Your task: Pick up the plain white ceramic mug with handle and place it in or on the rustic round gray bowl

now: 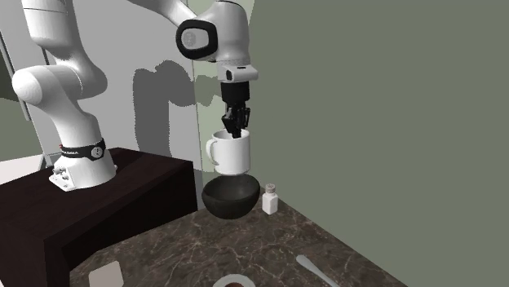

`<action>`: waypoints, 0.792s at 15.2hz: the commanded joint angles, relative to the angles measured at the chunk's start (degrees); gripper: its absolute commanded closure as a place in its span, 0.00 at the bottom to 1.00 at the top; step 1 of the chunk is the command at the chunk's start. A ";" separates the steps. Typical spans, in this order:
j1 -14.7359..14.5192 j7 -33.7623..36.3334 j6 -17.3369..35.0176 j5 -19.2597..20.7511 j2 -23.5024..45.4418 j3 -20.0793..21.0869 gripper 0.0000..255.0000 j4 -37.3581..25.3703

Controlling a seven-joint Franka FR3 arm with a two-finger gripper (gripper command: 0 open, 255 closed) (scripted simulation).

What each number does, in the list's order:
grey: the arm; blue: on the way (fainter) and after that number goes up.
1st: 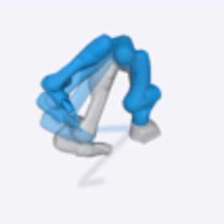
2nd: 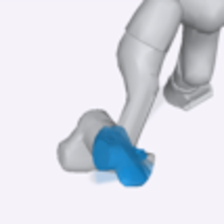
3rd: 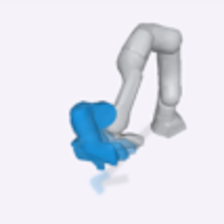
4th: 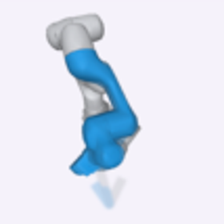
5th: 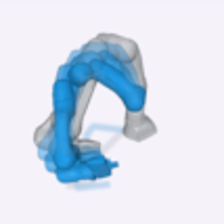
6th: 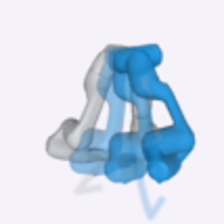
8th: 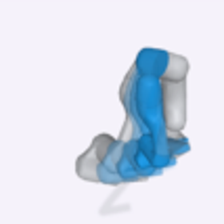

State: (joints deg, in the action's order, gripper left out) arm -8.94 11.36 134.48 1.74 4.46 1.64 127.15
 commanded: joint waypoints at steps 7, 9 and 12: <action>-2.42 5.12 3.34 0.46 -2.86 2.20 1.00 6.27; -2.42 5.27 4.88 0.63 -1.78 2.18 1.00 6.74; -2.43 5.52 7.18 0.93 -0.08 2.15 1.00 7.34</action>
State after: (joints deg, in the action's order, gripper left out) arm -11.36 16.75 140.73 2.54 3.69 3.79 134.30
